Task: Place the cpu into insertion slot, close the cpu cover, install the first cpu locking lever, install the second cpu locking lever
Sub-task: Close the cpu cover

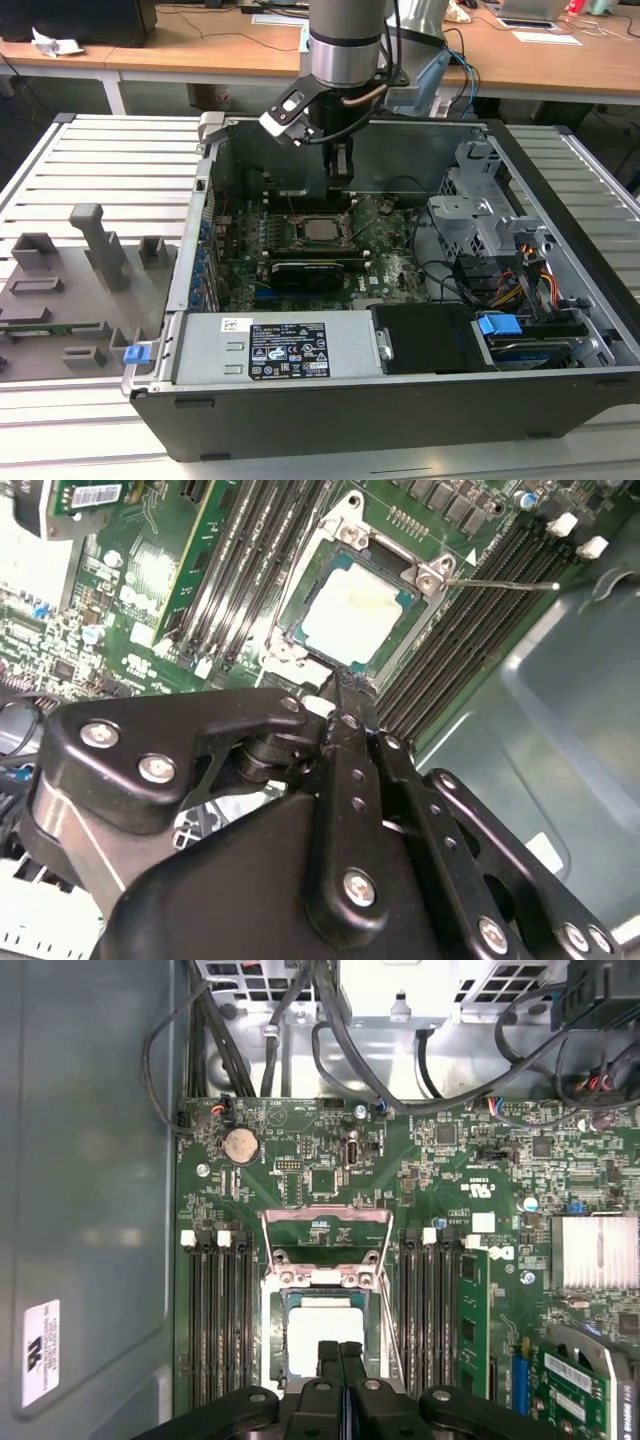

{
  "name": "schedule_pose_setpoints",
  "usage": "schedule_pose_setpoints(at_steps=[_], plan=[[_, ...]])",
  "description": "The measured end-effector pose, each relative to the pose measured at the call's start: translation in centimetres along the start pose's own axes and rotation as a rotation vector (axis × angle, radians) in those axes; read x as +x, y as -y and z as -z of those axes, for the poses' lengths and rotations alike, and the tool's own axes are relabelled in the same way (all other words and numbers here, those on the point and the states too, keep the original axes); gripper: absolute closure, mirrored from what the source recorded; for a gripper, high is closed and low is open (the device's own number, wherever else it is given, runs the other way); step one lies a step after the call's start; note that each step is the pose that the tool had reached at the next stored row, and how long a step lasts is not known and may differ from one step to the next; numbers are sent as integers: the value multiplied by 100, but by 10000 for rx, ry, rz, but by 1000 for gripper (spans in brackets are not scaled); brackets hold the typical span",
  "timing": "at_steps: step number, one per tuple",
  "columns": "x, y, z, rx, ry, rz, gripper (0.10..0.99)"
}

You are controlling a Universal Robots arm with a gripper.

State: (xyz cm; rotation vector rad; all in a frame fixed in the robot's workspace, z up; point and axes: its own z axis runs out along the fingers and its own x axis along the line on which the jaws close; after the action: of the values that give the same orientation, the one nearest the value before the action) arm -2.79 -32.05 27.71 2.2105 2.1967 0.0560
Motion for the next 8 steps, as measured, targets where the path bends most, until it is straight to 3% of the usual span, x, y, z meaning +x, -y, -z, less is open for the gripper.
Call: schedule_pose_setpoints(at_steps=[8], plan=[[1, -135, 0, 34, -2, 32, 980]])
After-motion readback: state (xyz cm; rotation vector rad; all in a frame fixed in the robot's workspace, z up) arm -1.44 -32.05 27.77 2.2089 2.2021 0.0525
